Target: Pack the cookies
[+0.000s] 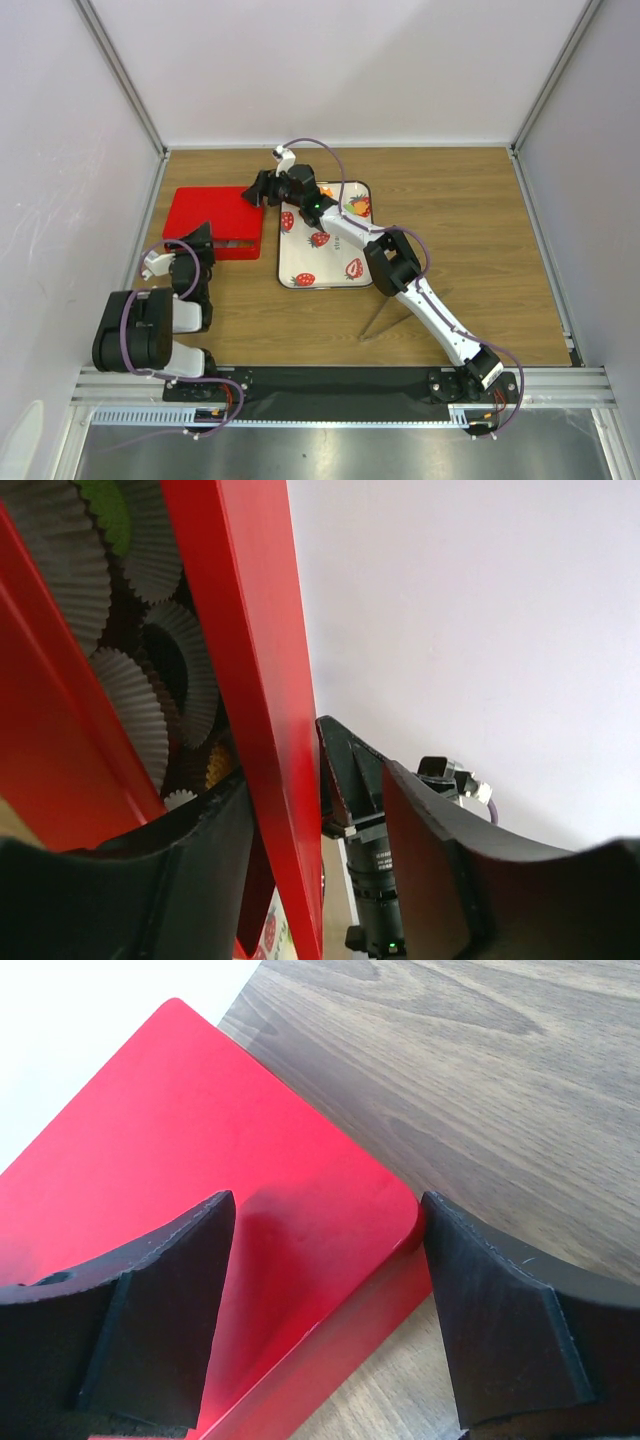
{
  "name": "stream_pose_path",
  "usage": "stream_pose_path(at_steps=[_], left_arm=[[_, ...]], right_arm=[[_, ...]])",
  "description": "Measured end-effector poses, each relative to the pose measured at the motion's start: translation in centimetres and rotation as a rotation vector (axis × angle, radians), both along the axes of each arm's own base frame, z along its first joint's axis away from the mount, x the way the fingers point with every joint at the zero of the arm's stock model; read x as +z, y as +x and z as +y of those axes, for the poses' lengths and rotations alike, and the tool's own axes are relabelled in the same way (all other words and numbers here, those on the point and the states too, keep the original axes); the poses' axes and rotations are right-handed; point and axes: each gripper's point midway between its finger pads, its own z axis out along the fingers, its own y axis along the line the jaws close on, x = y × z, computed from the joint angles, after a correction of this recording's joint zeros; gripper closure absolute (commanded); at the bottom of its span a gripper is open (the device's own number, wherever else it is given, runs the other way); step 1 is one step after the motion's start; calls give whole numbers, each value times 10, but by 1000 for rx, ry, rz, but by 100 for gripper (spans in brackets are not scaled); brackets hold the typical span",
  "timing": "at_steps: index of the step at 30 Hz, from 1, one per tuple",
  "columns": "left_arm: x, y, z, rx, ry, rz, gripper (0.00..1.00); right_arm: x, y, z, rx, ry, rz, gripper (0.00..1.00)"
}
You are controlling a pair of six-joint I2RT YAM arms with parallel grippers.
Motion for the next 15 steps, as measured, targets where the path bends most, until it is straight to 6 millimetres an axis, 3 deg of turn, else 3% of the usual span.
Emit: stream_pose_path(at_steps=[10,15], left_arm=[[4,-15,1,8,21,56,29],[-8,-23,4,23,28,141,27]], right_arm=[[-6,-1,-1,1,-7,5,21],[-8,-1,-1,1,-11,8,21]])
